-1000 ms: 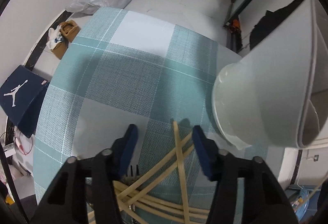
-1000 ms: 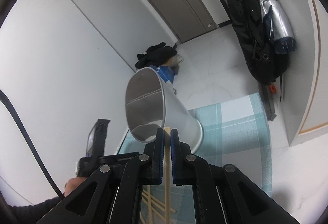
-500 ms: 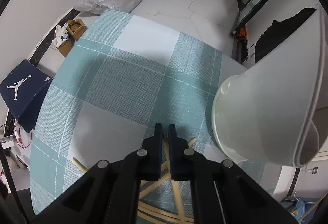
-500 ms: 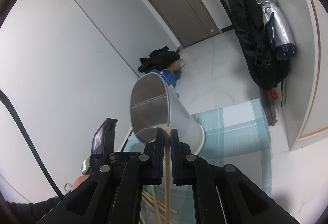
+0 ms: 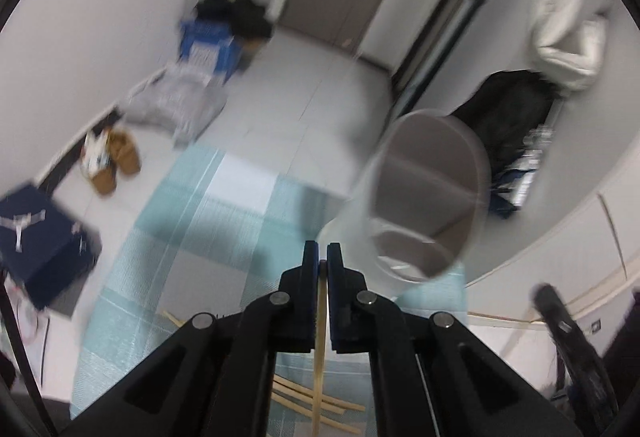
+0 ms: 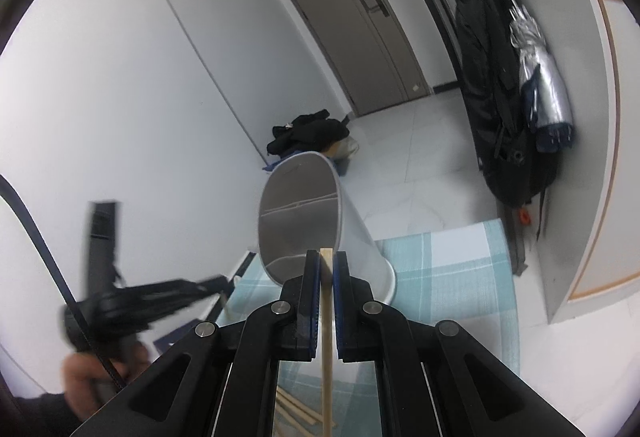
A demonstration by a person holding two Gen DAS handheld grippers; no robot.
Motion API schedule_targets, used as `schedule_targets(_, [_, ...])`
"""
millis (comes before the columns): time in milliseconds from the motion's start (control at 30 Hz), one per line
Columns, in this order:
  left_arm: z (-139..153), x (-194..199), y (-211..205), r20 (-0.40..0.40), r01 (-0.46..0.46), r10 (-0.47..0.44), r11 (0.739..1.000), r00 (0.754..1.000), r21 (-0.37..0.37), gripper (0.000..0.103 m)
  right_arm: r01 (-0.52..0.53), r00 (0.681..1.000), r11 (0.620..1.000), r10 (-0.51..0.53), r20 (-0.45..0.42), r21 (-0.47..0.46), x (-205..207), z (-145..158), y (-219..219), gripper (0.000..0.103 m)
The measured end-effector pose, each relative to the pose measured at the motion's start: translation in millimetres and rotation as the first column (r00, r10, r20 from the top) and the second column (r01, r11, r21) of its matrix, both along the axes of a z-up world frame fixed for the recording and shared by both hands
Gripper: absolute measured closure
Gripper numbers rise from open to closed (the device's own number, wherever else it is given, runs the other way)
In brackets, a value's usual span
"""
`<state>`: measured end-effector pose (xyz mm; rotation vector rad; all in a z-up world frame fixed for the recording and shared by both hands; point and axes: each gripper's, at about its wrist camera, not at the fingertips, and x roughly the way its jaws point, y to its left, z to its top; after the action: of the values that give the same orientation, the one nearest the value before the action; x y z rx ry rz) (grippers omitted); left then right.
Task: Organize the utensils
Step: 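Carry both held chopsticks up over the white utensil holder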
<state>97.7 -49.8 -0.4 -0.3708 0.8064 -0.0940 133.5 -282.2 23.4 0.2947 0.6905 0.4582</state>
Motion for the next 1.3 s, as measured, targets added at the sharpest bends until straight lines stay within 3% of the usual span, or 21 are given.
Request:
schedule_targets(100, [16, -21, -15, 0.085, 0.054, -0.059, 0.997, 0.995, 0.062, 0.102, -0.014, 0.999, 1.000, 0.015, 0.048, -0.008, -10, 6, 7, 0.098])
schedule_targets(200, [20, -29, -17, 0.117, 0.085, -0.094, 0.993, 0.989, 0.080, 0.102, -0.030, 0.993, 0.999, 0.033, 0.115, -0.022, -20, 14, 16, 0.098])
schedule_targets(400, [28, -38, -11, 0.129, 0.143, -0.154, 0.986, 0.980, 0.090, 0.102, -0.032, 0.981, 0.995, 0.049, 0.190, -0.094, -36, 24, 33, 0.098])
schedule_targets(700, [54, -46, -9, 0.125, 0.215, -0.223, 0.974, 0.967, 0.071, 0.102, -0.028, 0.968, 0.993, 0.055, 0.245, -0.112, -34, 47, 36, 0.098])
schedule_targets(967, [118, -12, -3, 0.186, 0.281, -0.278, 0.960, 0.942, 0.011, 0.102, -0.048, 0.946, 0.995, 0.074, 0.316, -0.088, -4, 92, 44, 0.098])
schedule_targets(1100, [153, 11, -4, 0.253, 0.288, -0.285, 0.957, 0.925, 0.026, 0.102, -0.053, 0.932, 0.996, 0.075, 0.355, -0.072, 25, 117, 45, 0.098])
schedule_targets(1300, [175, 50, -2, 0.307, 0.298, -0.293, 0.954, 0.905, 0.030, 0.102, -0.051, 0.913, 0.997, 0.068, 0.401, -0.052, 69, 138, 53, 0.098])
